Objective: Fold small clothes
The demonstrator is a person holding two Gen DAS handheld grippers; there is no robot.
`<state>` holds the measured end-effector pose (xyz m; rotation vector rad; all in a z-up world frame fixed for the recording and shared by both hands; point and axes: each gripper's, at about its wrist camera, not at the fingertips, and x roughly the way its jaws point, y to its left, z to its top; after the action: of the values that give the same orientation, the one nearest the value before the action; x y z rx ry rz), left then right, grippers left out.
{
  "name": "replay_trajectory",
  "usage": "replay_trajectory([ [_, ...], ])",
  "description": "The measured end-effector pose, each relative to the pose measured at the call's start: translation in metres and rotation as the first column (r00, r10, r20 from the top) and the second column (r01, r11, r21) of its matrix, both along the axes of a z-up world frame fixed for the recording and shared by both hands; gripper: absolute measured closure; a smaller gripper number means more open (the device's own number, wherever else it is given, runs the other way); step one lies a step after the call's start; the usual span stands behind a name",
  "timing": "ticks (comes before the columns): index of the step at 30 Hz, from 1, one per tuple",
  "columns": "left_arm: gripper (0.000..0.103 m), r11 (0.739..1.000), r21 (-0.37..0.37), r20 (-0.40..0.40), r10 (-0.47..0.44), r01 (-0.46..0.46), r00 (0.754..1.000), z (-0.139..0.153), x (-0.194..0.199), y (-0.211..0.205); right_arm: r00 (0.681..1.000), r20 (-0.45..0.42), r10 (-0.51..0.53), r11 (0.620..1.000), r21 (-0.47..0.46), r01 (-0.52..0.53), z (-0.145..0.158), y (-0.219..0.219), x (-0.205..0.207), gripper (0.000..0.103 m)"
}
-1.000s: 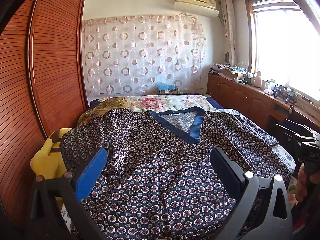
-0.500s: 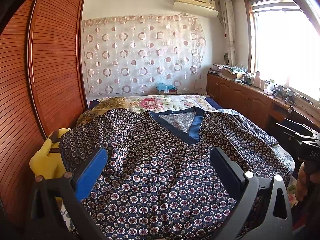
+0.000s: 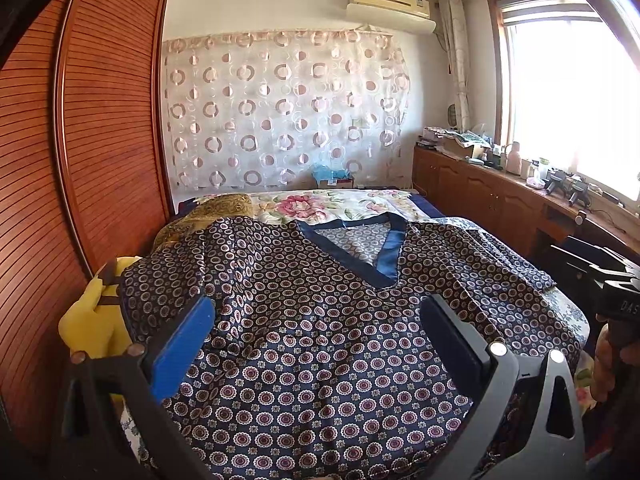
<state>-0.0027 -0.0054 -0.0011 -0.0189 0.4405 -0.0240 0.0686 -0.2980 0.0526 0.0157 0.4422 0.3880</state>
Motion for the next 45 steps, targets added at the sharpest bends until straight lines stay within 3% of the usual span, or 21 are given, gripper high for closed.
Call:
replay_trajectory([
  [21, 0.000, 1.000, -0.006, -0.011, 0.030, -0.030, 0.999, -0.010, 0.002, 0.012, 0.999, -0.020, 0.028, 1.000, 0.010, -0.028, -0.010, 0.008, 0.008, 0.000],
  [38, 0.000, 0.979, 0.026, -0.133, 0.202, -0.200, 0.970, -0.057, 0.026, 0.105, 0.984, -0.117, 0.135, 0.989, -0.050, -0.142, -0.057, 0.034, 0.044, 0.000],
  [42, 0.000, 0.978, -0.002, -0.183, 0.203, -0.207, 0.962, -0.070, 0.034, 0.133, 0.976, -0.157, 0.151, 0.985, -0.058, -0.162, -0.069, 0.040, 0.054, 0.000],
  [45, 0.000, 0.977, 0.023, -0.224, 0.211, -0.211, 0.952, -0.079, 0.045, 0.147, 0.972, -0.171, 0.163, 0.982, -0.072, -0.177, -0.076, 0.046, 0.059, 0.000],
])
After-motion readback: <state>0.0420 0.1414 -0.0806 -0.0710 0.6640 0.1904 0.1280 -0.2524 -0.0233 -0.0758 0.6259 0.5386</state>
